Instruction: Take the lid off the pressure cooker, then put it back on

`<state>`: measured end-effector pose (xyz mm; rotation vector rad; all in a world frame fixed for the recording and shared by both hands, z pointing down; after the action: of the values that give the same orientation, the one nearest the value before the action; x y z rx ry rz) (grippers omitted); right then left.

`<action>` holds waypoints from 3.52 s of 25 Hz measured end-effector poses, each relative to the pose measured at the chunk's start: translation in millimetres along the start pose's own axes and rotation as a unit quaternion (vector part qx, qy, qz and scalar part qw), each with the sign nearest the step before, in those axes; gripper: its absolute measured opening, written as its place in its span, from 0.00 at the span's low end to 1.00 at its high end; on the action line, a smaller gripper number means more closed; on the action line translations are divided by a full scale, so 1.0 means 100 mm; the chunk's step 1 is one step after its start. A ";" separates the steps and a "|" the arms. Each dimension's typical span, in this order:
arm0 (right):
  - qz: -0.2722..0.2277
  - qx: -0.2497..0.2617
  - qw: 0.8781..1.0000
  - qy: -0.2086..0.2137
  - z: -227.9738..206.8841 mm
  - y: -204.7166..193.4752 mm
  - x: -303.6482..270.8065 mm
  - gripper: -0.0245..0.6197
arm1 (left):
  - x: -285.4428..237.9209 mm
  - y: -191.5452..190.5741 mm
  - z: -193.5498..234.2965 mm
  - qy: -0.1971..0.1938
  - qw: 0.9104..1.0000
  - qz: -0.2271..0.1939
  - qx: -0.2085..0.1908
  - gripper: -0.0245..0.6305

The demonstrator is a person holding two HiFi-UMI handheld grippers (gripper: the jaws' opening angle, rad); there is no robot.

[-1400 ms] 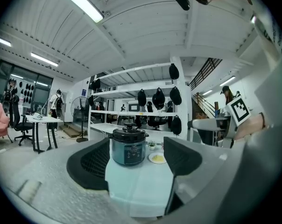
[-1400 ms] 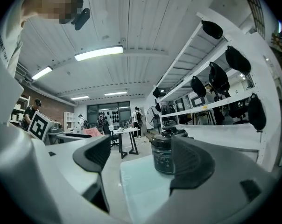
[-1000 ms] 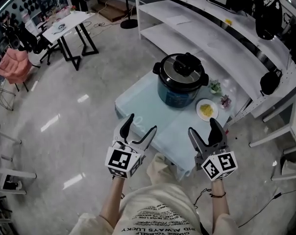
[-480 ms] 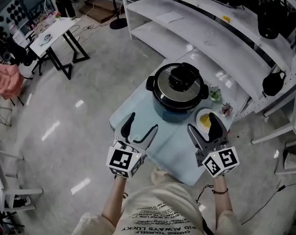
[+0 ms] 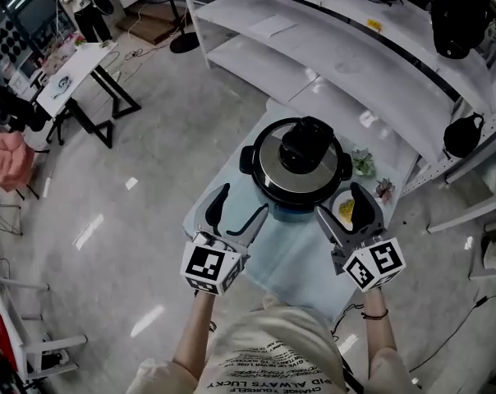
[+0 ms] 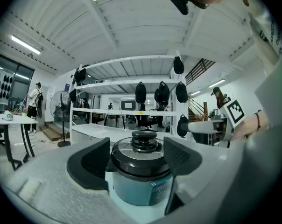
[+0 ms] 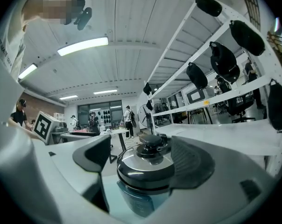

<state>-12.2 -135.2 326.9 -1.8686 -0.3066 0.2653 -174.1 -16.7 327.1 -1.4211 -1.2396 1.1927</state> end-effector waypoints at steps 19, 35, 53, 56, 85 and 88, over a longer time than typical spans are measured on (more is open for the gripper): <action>0.022 0.029 0.999 -0.031 -0.24 0.18 -0.60 0.64 | -1.14 0.14 0.20 -0.220 0.971 0.008 -0.094 0.56; 0.124 0.068 0.989 0.029 -0.39 0.04 -1.07 0.64 | -1.72 0.02 0.10 -0.457 0.868 0.028 -0.191 0.56; 0.240 0.095 0.961 0.100 -0.40 -0.17 -1.34 0.64 | -1.90 -0.09 -0.10 -0.588 0.762 0.035 -0.270 0.56; 0.258 0.102 0.955 0.105 -0.38 -0.19 -1.35 0.63 | -1.88 -0.08 -0.12 -0.603 0.746 0.027 -0.279 0.56; 0.307 0.123 0.937 0.112 -0.38 -0.25 -1.38 0.46 | -1.89 -0.09 -0.12 -0.612 0.739 0.007 -0.281 0.48; 0.305 0.125 0.938 0.108 -0.39 -0.24 -1.38 0.46 | -1.90 -0.08 -0.12 -0.614 0.735 0.008 -0.287 0.48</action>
<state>-131.0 -209.2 366.0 -1.6760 0.4526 0.4885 -170.9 -204.6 358.1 -0.8936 -2.6830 1.9676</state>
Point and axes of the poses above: the fingertips, and each gripper's own axes: x backward along the fingers, z to its left, y out of its top, the point moved 3 cm from there along x, backward along the fingers, and after that the axes turned 9 degrees about -x, right-handed, at the moved point
